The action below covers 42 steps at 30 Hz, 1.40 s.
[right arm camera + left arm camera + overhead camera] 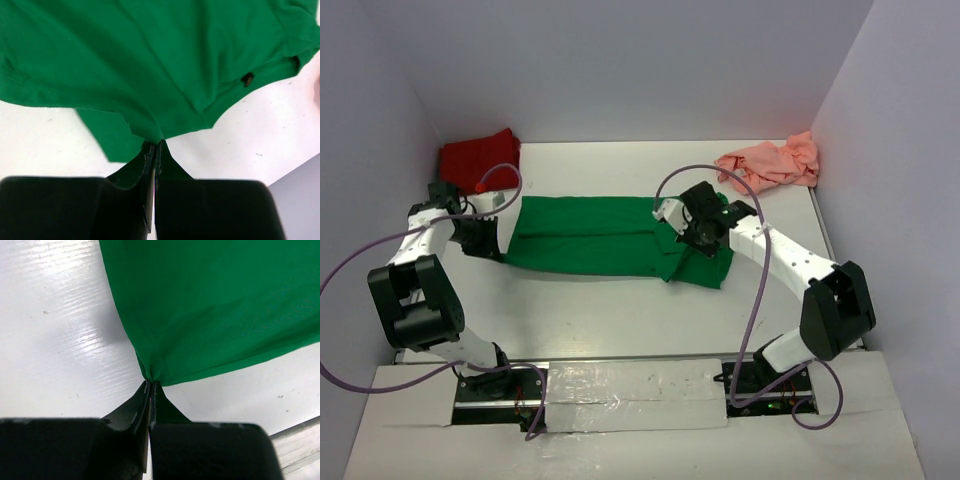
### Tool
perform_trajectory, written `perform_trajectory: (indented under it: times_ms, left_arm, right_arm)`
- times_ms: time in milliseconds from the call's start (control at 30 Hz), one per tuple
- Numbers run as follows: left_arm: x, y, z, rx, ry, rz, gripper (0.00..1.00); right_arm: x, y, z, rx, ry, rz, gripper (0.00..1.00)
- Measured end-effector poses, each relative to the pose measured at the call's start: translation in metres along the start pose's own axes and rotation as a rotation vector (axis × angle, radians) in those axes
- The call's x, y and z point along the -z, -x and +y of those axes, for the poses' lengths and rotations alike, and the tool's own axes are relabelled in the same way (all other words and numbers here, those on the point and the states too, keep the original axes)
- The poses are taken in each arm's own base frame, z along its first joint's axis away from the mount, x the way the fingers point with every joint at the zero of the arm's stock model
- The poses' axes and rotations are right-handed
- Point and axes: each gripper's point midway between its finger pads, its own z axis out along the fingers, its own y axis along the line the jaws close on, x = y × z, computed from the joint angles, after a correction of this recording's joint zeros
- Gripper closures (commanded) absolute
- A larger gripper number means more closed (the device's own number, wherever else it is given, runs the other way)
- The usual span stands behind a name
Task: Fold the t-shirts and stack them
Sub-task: Grap the side of the flattened tshirt closest away from the robot with both arms, then fold the other side of the tshirt into a rectangle
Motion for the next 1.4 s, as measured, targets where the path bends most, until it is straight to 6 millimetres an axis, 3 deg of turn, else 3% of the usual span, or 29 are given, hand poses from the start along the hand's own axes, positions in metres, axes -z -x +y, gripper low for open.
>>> perform_trajectory:
  times_ms: [233, 633, 900, 1100, 1233, 1400]
  left_arm:
    - [0.004, 0.012, 0.001, -0.01, -0.001, -0.004, 0.93]
    - [-0.011, 0.022, -0.003, -0.036, -0.023, 0.031, 0.93]
    - [-0.013, 0.035, 0.002, -0.044, -0.011, 0.023, 0.95]
    - [-0.016, 0.054, 0.007, -0.042, 0.0, -0.003, 0.94]
    - [-0.025, 0.07, 0.008, -0.055, 0.003, -0.025, 0.85]
    - [-0.043, 0.076, 0.005, -0.055, -0.007, -0.02, 0.82]
  right_arm:
    - [-0.016, 0.005, -0.036, -0.037, -0.028, 0.021, 1.0]
    - [-0.041, 0.032, -0.096, -0.085, -0.07, 0.007, 1.0]
    - [-0.061, 0.032, -0.122, -0.124, -0.082, 0.019, 1.0]
    - [-0.06, 0.036, -0.138, -0.154, -0.101, -0.008, 1.0]
    - [-0.061, 0.041, -0.142, -0.161, -0.104, -0.027, 1.0]
    - [-0.069, 0.044, -0.143, -0.163, -0.095, -0.029, 1.0]
